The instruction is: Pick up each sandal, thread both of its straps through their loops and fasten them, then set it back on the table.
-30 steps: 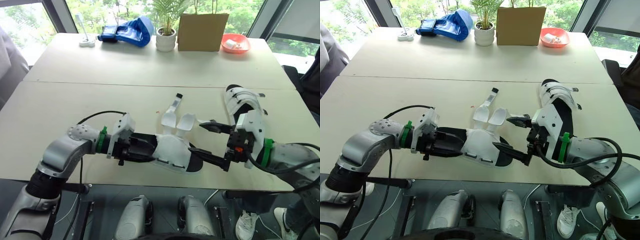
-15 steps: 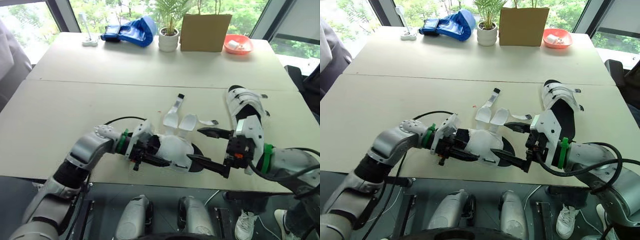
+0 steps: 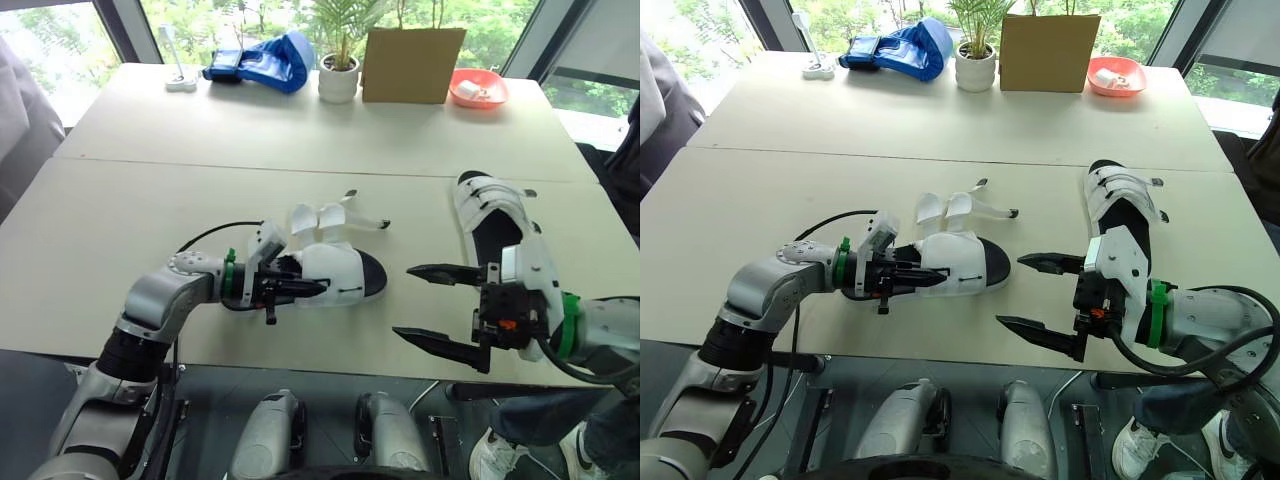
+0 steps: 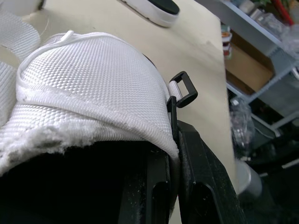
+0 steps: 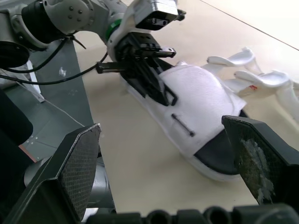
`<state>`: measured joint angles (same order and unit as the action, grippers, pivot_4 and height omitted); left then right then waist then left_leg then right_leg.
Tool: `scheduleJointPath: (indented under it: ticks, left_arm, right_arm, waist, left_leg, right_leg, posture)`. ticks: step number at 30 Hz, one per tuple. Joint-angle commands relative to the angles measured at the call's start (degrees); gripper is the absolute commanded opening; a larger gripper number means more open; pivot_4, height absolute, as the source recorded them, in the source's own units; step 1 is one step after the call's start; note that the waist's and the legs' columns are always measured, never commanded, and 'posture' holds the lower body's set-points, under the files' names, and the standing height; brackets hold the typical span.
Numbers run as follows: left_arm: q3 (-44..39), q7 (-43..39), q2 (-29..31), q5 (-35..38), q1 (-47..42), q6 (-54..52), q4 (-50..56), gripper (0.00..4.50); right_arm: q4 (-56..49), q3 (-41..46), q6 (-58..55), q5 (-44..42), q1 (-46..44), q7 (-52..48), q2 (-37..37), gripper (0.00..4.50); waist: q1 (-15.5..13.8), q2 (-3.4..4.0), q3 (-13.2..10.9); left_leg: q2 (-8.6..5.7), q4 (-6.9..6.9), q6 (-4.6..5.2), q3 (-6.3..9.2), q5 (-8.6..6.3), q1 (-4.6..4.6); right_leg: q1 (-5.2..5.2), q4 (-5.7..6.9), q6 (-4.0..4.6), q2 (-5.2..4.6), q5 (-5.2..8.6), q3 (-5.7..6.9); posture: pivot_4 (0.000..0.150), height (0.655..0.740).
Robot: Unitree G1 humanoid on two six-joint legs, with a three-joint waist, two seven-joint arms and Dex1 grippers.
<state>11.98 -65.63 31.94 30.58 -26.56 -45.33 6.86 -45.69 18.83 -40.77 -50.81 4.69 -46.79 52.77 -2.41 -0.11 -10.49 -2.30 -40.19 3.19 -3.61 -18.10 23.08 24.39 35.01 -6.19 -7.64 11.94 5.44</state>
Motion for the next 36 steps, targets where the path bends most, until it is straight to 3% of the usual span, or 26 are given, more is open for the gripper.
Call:
scheduleJointPath:
  ticks: [1, 8, 21, 25, 31, 36]
  left_arm:
    - [3.1, -6.2, 0.1, -0.4, -2.2, 4.6, -0.7, 0.02]
    - [9.3, -15.6, 1.3, -5.4, -6.7, 12.1, -6.2, 0.02]
    - [9.2, -17.3, 2.8, -8.8, -6.5, 16.7, -6.1, 0.02]
    - [6.0, -17.8, 6.2, -5.4, -5.0, 13.5, -1.5, 1.39]
    - [0.5, -15.4, 10.6, -1.1, -2.4, 8.5, 4.8, 4.44]
    - [-5.0, -12.2, 13.9, 1.4, -0.8, 4.6, 5.6, 4.48]
  right_arm:
    - [-1.6, -1.3, 1.6, 0.3, -0.2, 1.1, -1.3, 4.50]
    - [-1.3, -3.3, 1.9, 1.0, -1.3, 1.5, -1.7, 4.50]
    - [-0.3, -2.2, 2.1, 2.0, 0.2, 1.5, -1.4, 4.50]
    - [0.3, -1.3, 1.4, 1.5, -0.6, 2.2, -1.5, 4.50]
    - [0.7, -0.6, 1.9, 2.8, 0.9, 1.5, -1.2, 4.50]
    - [2.0, -1.3, 2.2, 4.6, 0.5, 2.9, -2.1, 4.50]
  waist:
    - [0.0, 0.00, 0.0]
    - [0.2, 0.00, 0.0]
    - [0.2, 0.00, 0.0]
    - [0.2, 0.01, 0.0]
    - [0.0, 0.02, 0.0]
    - [0.2, 0.02, 0.0]
  left_leg:
    - [0.00, 0.00, 0.00, 0.01, 0.00, 0.01]
    - [-0.01, -0.01, -0.02, 0.04, 0.01, 0.05]
    - [-0.01, -0.01, -0.02, 0.12, 0.01, 0.07]
    - [-0.01, -0.02, -0.02, 0.14, 0.01, 0.08]
    - [-0.02, -0.03, -0.02, 0.21, 0.01, 0.11]
    - [-0.02, -0.06, -0.02, 0.25, 0.02, 0.11]
  right_leg:
    - [0.00, -0.02, 0.00, 0.00, 0.00, 0.01]
    - [0.02, -0.02, 0.01, 0.02, 0.00, 0.06]
    - [0.01, -0.03, 0.01, 0.01, 0.00, 0.08]
    - [0.03, -0.01, 0.01, 0.02, 0.00, 0.09]
    - [0.01, -0.03, 0.01, 0.01, 0.00, 0.11]
    - [-0.02, -0.02, 0.01, 0.03, 0.01, 0.14]
  posture:
    - [0.150, 0.7209]
    - [0.150, 0.7209]
    - [0.150, 0.7209]
    - [0.150, 0.7209]
    - [0.150, 0.7209]
    - [0.150, 0.7209]
